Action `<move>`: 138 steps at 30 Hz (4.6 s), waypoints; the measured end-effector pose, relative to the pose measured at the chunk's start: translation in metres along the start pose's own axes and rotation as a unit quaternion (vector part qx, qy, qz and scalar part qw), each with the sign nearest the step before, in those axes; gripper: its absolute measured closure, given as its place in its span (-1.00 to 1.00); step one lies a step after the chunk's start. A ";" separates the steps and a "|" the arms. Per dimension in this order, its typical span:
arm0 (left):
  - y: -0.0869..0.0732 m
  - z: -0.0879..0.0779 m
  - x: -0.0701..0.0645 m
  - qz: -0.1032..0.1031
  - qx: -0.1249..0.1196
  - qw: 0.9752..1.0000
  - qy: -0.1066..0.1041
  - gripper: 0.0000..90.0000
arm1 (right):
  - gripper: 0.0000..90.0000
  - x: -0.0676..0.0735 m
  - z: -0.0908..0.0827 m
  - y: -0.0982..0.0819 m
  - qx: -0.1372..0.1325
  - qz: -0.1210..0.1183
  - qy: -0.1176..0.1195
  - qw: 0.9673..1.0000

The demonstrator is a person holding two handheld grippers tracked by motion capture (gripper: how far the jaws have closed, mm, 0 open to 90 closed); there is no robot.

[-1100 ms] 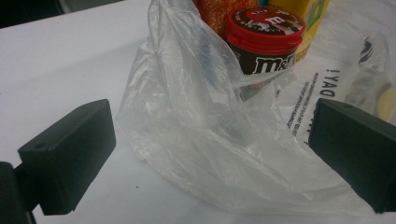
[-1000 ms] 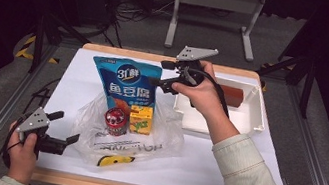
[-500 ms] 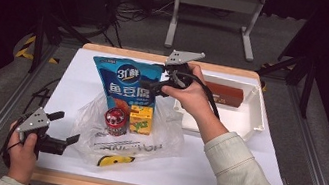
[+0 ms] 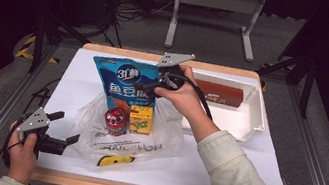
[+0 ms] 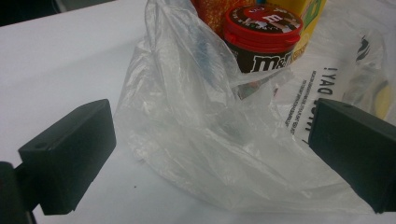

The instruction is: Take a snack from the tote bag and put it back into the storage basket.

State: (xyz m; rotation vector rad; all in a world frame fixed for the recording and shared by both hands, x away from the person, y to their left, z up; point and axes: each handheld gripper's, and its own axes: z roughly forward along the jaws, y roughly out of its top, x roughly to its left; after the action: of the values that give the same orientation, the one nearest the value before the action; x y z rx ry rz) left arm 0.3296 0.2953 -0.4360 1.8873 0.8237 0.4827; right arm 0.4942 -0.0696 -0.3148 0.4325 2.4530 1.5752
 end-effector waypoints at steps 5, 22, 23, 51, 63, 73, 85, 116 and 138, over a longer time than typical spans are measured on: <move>0.000 0.000 0.000 0.001 0.002 1.000 -0.002 -0.97 | -0.18 0.001 0.004 0.002 -0.008 -0.007 0.007 1.000; 0.000 0.000 0.000 -0.001 0.000 1.000 -0.002 -0.97 | 1.00 0.006 0.005 0.005 0.027 -0.044 0.014 0.999; 0.000 0.000 0.000 -0.001 0.000 1.000 -0.002 -0.97 | 1.00 0.007 0.006 0.005 0.028 -0.045 0.012 0.999; 0.000 0.001 0.000 -0.001 0.001 1.000 -0.002 -0.97 | 1.00 0.029 -0.023 0.048 -0.006 -0.057 0.018 0.998; 0.000 0.001 0.000 0.000 0.002 1.000 -0.002 -0.97 | 1.00 0.035 -0.042 0.071 -0.029 -0.073 0.012 0.997; 0.000 0.001 0.000 0.001 0.002 1.000 -0.001 -0.97 | 1.00 0.036 -0.052 0.077 -0.045 -0.076 0.010 0.996; 0.000 0.001 0.000 0.000 0.003 1.000 -0.001 -0.97 | 1.00 0.030 -0.071 0.083 -0.059 -0.071 0.002 0.996; 0.000 0.001 0.000 0.000 0.006 1.000 0.001 -0.97 | 1.00 -0.003 -0.146 0.063 -0.056 -0.046 -0.069 0.995; -0.001 0.002 0.000 -0.001 0.006 1.000 0.001 -0.97 | 1.00 -0.025 -0.196 0.039 -0.055 -0.018 -0.119 0.991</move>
State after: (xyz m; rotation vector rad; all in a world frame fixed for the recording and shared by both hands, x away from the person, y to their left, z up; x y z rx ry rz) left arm 0.3306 0.2938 -0.4374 1.8971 0.8327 0.4795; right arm 0.4610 -0.2303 -0.1979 0.5208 2.1740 1.5387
